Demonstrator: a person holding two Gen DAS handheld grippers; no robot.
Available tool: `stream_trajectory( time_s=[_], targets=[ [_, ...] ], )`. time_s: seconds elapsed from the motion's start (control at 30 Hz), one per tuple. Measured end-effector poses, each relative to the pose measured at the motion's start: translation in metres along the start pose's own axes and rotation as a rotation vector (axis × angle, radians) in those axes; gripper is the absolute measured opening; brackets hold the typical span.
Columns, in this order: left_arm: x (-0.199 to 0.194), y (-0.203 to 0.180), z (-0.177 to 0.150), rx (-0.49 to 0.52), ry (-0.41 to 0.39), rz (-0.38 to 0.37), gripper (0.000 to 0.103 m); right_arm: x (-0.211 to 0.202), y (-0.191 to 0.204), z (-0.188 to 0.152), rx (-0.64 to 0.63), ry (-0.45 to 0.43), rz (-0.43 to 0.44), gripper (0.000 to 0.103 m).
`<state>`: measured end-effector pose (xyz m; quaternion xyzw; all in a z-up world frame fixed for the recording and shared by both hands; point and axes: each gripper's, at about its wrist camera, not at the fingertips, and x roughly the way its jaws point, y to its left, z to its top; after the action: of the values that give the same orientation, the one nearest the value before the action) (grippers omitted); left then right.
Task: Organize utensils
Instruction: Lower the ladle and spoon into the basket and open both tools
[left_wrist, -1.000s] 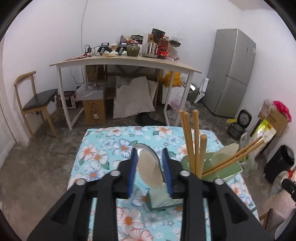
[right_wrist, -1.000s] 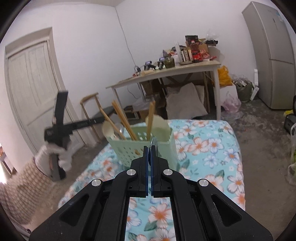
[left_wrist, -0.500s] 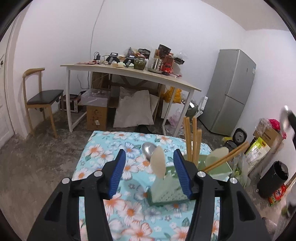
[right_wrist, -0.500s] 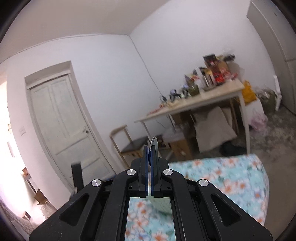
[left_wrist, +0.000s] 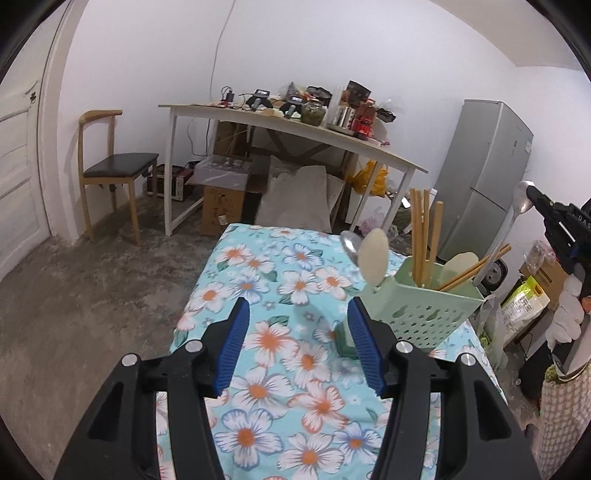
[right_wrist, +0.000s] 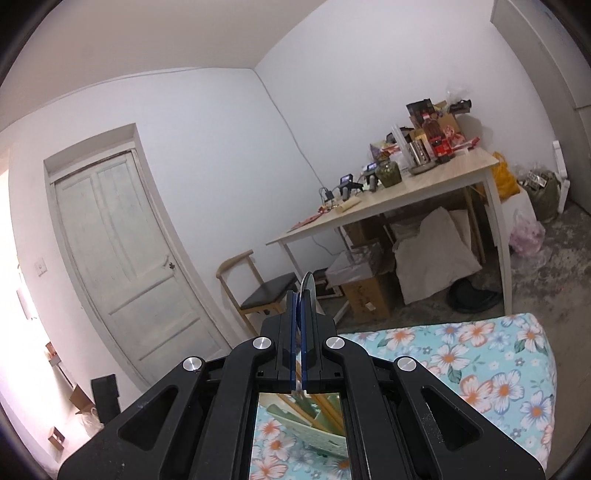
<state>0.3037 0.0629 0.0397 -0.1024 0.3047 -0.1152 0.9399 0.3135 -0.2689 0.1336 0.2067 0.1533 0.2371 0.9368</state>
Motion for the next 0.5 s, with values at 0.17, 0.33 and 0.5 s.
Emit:
stream_trajectory(
  time_s=[0.17,0.33,0.5],
  targets=[
    [0.001,0.007,-0.001,-0.018,0.002,0.007,0.053,0.011,0.0,-0.009,-0.056,0.019,-0.025,0.0],
    [0.003,0.008,-0.001,-0.012,0.005,0.01,0.053,0.018,-0.001,-0.019,-0.095,0.028,-0.042,0.0],
    [0.003,0.007,-0.002,-0.011,0.006,0.011,0.053,0.025,-0.004,-0.036,-0.132,0.048,-0.062,0.0]
  ],
)
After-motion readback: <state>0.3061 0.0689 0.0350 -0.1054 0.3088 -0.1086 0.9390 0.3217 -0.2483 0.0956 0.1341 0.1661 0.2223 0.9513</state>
